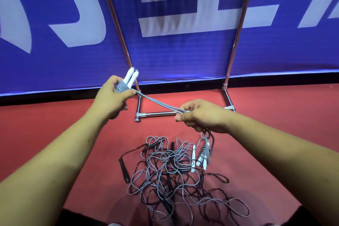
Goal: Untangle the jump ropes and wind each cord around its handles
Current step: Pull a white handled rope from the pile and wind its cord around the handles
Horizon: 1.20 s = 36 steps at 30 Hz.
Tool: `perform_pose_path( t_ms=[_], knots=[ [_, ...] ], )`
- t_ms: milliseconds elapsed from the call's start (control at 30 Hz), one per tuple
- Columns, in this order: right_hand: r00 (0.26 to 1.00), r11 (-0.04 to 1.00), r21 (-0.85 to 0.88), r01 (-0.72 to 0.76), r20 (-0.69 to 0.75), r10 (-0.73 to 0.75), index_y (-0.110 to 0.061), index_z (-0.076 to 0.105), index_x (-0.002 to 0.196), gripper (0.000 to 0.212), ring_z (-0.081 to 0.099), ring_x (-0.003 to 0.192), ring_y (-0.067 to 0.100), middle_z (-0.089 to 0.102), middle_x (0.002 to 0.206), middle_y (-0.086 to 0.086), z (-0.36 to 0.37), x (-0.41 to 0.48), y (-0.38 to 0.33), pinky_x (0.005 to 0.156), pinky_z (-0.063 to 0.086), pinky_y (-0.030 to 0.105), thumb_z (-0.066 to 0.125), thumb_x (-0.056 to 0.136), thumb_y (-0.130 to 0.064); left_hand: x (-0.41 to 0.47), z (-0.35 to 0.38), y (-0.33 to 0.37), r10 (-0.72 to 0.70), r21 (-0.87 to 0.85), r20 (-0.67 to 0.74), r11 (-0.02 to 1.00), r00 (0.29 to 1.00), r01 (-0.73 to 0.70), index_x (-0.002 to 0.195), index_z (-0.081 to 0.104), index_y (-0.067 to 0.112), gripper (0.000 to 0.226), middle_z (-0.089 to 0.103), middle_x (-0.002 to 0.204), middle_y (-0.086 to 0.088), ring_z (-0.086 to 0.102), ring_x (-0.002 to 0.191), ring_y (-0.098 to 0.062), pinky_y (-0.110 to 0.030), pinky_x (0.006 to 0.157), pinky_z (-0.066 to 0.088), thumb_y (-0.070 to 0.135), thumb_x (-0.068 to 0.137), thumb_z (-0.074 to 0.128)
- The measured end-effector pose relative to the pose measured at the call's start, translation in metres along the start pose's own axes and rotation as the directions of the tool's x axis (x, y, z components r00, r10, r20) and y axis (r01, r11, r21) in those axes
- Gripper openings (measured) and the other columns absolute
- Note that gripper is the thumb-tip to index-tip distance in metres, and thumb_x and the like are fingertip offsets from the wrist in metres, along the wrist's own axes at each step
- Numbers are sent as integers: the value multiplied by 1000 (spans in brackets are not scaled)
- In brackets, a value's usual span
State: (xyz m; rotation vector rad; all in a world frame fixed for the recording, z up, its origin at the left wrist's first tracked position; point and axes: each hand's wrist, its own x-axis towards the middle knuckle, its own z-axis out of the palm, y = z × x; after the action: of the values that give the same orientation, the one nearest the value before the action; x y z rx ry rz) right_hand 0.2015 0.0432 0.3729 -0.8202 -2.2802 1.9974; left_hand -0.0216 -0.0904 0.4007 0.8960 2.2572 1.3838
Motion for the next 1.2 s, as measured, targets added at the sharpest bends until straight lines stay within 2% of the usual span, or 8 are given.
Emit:
perform_pose_path(
  t_ms=[133,233,433,633,767,867,1000,1200],
  knots=[
    [998,999,35,-30,-52,31,-6,60,90,3,30,43,9,45,57,4,16,3,-6,40,22,20,58,92,-6,5,-4,-6,16,161,-52,987,999,-7,104,48,12,28,60,75,-14,48,30,-7,-17,30,26,15,87,70],
    [995,999,37,-33,-97,37,-4,63,92,5,31,42,10,48,59,5,25,3,-10,40,22,20,58,90,-6,8,-5,-15,34,256,-80,967,996,-13,103,48,14,27,62,81,-11,63,49,-19,-22,37,30,17,86,69],
    [987,1000,-26,-18,-160,14,-9,65,76,41,31,45,14,46,53,2,21,1,-18,42,24,22,52,95,-43,16,-9,-20,42,241,-180,971,983,2,104,46,18,28,63,79,-9,66,60,-30,-25,45,35,21,86,68],
    [992,998,65,3,-127,5,-11,52,86,13,35,41,12,50,54,4,26,-4,-18,39,25,20,64,92,-13,23,-17,-32,47,287,-264,958,963,32,100,44,23,28,67,93,-13,67,79,-37,-46,67,53,27,82,65],
    [996,995,71,-72,-47,76,-11,51,99,9,31,41,13,46,49,2,31,-10,-13,38,23,20,59,95,-12,27,-25,-41,15,337,-312,937,950,95,104,45,20,28,67,94,-13,65,80,-36,-45,70,52,25,83,64],
    [996,996,22,-87,4,87,-10,54,108,13,27,39,13,43,43,-2,35,-14,-15,37,20,20,53,100,-20,28,-24,-46,75,498,-323,861,944,102,112,46,14,28,58,91,-10,52,81,-33,-40,68,40,22,89,60],
    [994,992,-109,-58,87,68,-10,65,95,21,32,37,9,48,52,0,34,-20,-18,40,23,20,46,102,-15,30,-24,-54,71,620,-279,775,958,124,115,47,15,28,60,95,-14,53,86,-35,-39,70,38,23,91,59],
    [991,1000,-9,15,134,-14,-15,51,64,32,30,42,10,42,55,-1,23,-33,-32,38,24,20,58,95,-20,11,4,-67,70,873,38,483,997,-67,112,52,24,29,65,94,-9,61,85,-32,-33,65,40,29,86,62]
  ],
)
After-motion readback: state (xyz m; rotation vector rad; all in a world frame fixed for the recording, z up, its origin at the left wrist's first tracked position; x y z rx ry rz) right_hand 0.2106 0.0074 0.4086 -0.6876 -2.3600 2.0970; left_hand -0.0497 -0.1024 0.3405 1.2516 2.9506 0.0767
